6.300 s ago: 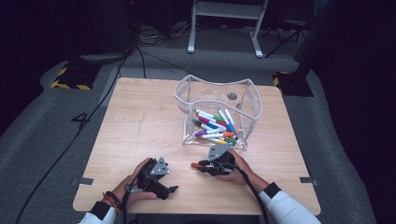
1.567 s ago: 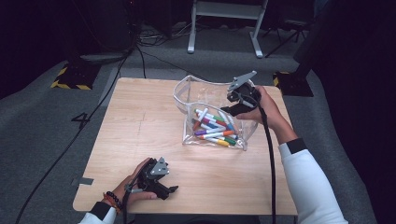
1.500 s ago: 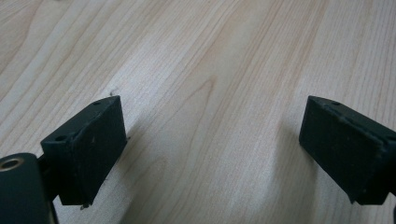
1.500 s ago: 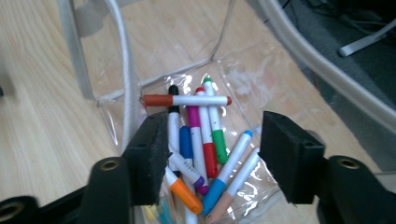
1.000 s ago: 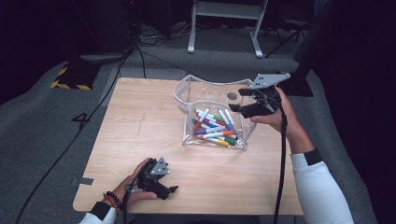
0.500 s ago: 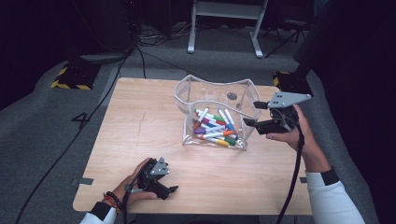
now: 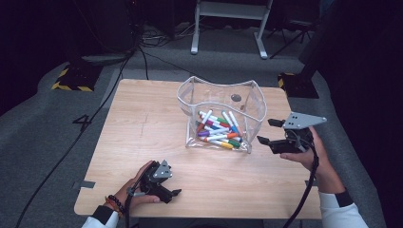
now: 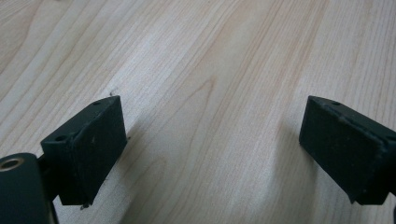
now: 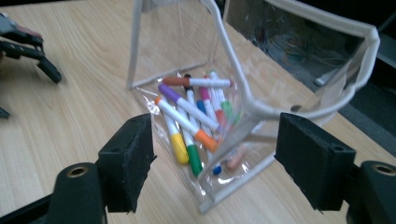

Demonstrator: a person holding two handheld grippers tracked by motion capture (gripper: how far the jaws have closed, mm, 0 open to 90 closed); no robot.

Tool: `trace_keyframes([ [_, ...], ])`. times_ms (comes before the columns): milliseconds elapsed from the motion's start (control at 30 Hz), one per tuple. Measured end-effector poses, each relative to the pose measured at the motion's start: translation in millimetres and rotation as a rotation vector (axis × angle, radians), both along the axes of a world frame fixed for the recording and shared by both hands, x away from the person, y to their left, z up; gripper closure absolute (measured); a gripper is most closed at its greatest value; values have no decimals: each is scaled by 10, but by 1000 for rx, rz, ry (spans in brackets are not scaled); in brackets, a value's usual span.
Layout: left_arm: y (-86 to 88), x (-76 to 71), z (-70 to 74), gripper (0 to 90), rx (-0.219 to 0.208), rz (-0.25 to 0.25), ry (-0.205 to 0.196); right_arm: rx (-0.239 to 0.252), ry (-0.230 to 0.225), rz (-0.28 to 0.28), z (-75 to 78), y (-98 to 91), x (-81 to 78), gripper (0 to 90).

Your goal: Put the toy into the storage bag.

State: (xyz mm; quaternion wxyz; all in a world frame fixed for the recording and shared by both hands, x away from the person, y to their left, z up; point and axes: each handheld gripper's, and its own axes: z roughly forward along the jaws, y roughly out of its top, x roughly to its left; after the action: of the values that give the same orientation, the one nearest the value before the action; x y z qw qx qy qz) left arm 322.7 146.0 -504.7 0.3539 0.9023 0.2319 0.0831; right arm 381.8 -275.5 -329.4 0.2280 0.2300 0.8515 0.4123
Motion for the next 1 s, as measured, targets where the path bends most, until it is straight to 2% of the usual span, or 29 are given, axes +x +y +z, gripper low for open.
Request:
trace_keyframes([
  [200,0,-2,0,76,1,1,0,-6,44,-29,-220,-88,-17,290],
  [433,0,-1,1,77,1,1,0,-67,70,-83,-527,-177,-4,279],
  [467,0,-1,1,76,1,1,0,-67,70,-83,-527,-177,-4,279],
  [500,0,-1,0,76,1,1,0,-72,87,-87,-616,-198,3,278],
  [600,1,3,1,76,1,-2,2,-101,104,-103,-735,-224,13,274],
  [1000,-3,7,-1,75,-1,-4,3,-110,126,-118,-1050,-376,-62,256],
])
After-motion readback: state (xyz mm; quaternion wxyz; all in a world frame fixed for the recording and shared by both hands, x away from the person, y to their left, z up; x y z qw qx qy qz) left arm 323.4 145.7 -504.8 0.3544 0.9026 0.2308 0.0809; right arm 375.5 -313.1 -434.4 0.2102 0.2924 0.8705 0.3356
